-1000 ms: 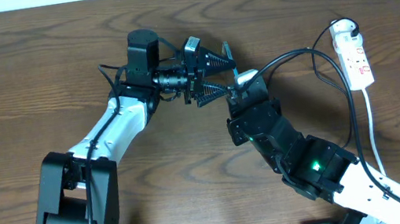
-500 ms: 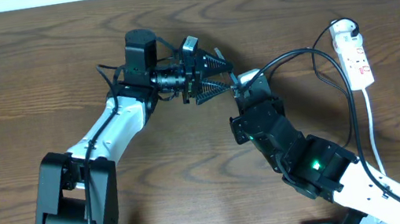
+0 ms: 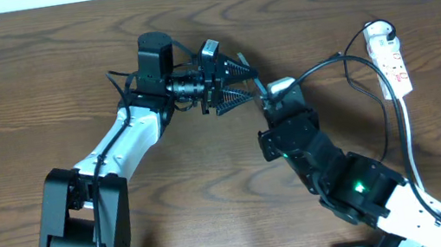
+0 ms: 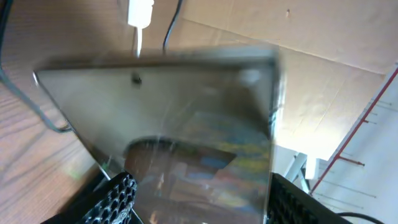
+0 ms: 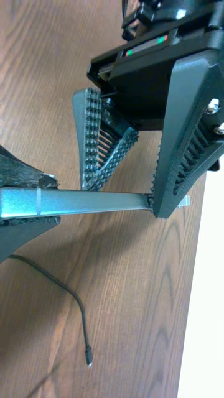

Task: Plug charger to phone and switch on socket
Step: 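Open the left gripper and pull it away from the phone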

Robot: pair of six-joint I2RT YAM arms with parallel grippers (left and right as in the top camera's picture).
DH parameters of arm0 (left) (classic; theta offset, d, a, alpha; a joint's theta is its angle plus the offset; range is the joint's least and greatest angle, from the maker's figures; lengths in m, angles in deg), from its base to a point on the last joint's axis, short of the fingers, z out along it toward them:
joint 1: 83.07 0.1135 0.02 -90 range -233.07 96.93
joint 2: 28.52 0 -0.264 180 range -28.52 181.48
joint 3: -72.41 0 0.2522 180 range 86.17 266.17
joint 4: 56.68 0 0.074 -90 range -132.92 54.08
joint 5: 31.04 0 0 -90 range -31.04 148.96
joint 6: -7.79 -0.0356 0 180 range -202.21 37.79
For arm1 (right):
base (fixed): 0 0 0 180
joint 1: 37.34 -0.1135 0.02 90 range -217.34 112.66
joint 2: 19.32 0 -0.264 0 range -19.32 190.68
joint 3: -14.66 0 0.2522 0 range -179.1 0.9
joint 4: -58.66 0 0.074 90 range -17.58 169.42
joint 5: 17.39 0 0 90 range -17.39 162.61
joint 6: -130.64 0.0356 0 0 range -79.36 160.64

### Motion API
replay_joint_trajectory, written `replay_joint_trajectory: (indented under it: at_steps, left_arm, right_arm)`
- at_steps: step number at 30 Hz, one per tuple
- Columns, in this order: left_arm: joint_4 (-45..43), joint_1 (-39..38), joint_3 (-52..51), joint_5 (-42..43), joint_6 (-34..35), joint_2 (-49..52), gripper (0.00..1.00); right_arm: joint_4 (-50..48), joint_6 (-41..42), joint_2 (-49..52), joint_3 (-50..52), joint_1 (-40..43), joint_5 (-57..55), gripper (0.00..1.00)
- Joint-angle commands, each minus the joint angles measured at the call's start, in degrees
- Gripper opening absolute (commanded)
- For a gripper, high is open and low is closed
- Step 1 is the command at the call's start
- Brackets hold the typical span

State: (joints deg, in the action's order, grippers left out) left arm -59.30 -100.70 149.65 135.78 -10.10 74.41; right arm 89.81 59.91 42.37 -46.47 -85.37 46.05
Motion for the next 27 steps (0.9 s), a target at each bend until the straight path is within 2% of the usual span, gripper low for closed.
replay_joint_trajectory:
  at_steps: [1,5,8,14,18,22,27]
  left_arm:
    - [-5.22,1.51,0.61,-0.39,-0.24,-1.88,0.67]
    - [-12.44,3.63,0.61,-0.39,-0.02,-1.88,0.67]
    - [-13.99,5.35,0.61,-0.33,-0.04,-1.90,0.67]
    - [-15.65,8.63,0.61,1.18,-0.09,-1.92,0.67]
    - [-22.73,8.70,0.61,1.53,0.26,-2.82,0.67]
    - [-29.03,7.74,0.61,-1.53,1.42,-7.04,0.67]
    - [-30.40,7.67,0.61,-4.04,-2.32,-14.84,0.67]
  right_arm:
    - [2.43,6.56,-4.76,-0.57,1.75,-0.50,0.01]
    - [8.46,13.53,-9.07,-0.57,4.26,-0.48,0.01]
    - [12.63,17.81,-12.57,-0.57,5.25,-0.39,0.01]
    - [18.62,20.87,-20.37,-0.57,5.29,1.92,0.01]
    - [22.05,25.20,-24.13,-0.57,5.29,3.87,0.01]
    - [25.64,29.79,-26.32,-0.57,5.29,4.33,0.01]
    - [28.06,32.85,-26.95,-0.57,5.29,7.23,0.01]
